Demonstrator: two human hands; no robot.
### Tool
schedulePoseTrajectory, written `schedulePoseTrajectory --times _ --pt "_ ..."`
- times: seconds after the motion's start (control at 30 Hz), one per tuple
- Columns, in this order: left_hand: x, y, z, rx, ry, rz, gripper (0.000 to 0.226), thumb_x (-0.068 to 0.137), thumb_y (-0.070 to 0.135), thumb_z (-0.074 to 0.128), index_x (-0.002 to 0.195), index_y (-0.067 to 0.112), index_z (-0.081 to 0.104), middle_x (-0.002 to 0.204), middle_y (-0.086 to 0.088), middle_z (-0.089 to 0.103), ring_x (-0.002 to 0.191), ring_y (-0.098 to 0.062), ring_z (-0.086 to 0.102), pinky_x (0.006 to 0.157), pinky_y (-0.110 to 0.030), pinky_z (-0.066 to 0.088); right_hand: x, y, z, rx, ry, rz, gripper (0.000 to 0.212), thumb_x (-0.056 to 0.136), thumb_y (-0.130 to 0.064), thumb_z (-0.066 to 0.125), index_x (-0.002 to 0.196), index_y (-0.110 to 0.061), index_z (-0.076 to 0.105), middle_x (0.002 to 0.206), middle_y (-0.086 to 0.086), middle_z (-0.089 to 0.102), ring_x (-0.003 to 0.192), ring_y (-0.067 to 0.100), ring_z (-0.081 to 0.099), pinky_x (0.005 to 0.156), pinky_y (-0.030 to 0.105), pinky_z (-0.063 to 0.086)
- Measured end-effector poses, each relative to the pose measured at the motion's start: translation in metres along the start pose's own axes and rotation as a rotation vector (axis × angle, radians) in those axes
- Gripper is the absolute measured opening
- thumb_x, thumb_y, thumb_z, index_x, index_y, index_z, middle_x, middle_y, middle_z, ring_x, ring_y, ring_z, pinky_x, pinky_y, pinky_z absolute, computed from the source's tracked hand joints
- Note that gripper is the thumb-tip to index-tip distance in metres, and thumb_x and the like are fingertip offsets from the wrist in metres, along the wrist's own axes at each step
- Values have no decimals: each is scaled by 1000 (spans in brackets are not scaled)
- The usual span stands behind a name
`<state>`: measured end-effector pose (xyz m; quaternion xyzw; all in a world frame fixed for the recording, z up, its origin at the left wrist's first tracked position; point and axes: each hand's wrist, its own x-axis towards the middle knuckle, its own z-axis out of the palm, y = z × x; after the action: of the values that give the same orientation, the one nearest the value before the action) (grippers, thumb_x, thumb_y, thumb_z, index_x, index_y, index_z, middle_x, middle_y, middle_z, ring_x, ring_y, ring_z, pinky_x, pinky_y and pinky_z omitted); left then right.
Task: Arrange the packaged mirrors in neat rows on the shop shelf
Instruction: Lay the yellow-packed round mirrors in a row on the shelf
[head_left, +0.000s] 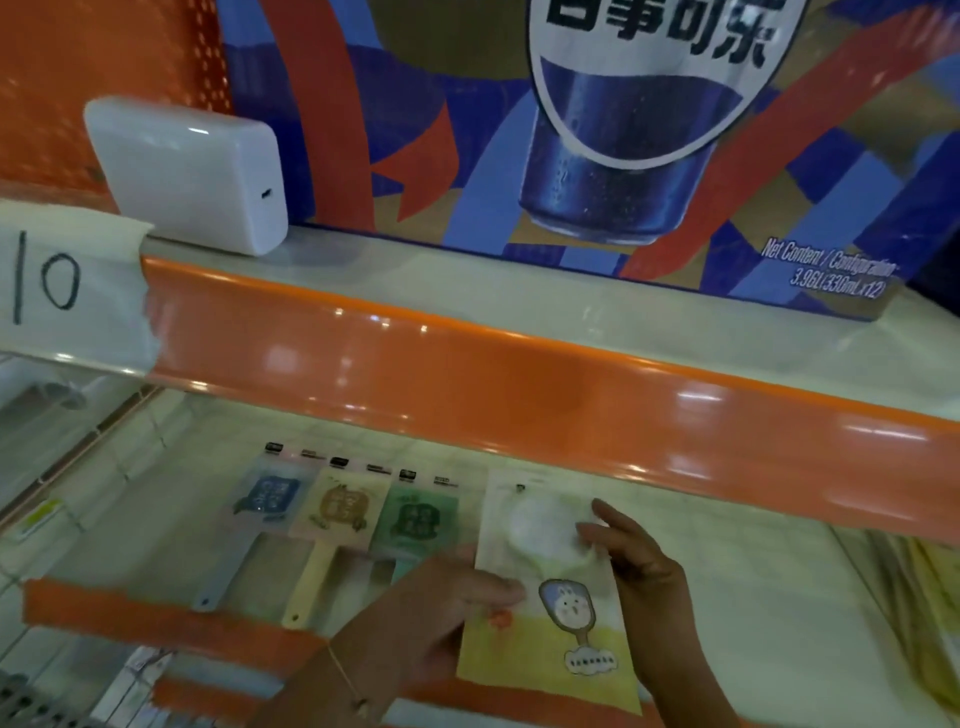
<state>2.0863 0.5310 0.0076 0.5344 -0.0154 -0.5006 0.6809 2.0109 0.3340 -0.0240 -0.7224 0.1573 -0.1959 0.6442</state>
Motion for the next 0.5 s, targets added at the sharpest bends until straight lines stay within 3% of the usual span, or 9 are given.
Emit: schedulePoseTrajectory --times 0.07,0.13,0.2,0.27,0.37,0.5 --pt "4 -4 -1 10 44 50 26 78 -5 64 101 3 72 108 -39 59 92 -37 56 90 -52 49 -1 4 3 -20 76 121 37 88 -1 62 116 -24 66 113 -7 70 98 14 69 84 44 56" --pt "7 -9 -1 86 113 94 30 82 -7 62 107 7 71 113 -34 60 98 -41 60 97 -55 43 -3 3 8 222 137 296 29 96 -12 53 123 -20 60 108 4 73 95 23 71 83 46 56" --pt "11 -13 0 173 175 119 33 84 -6 62 110 14 68 105 -15 71 103 -34 65 96 -46 49 -6 0 13 391 80 481 30 98 -29 47 118 -14 64 103 23 71 95 41 68 90 58 50" --pt "11 -16 4 243 179 112 36 81 -3 66 110 17 68 101 -5 74 101 -25 67 95 -41 51 -9 -4 16 329 -34 479 26 94 -26 54 108 -12 71 98 28 70 91 47 67 88 59 50" --pt "13 -20 5 371 210 104 29 78 8 69 104 22 68 94 -3 75 94 -23 69 90 -42 54 -13 -1 18 104 -17 407 21 87 -11 66 106 -17 71 87 21 74 87 42 69 78 47 55" --pt "11 -25 -7 709 429 328 5 90 35 58 93 39 57 77 3 70 60 0 61 61 -16 50 -8 8 13 -65 77 423 12 87 -17 68 97 -23 70 75 6 76 73 25 73 65 35 58"
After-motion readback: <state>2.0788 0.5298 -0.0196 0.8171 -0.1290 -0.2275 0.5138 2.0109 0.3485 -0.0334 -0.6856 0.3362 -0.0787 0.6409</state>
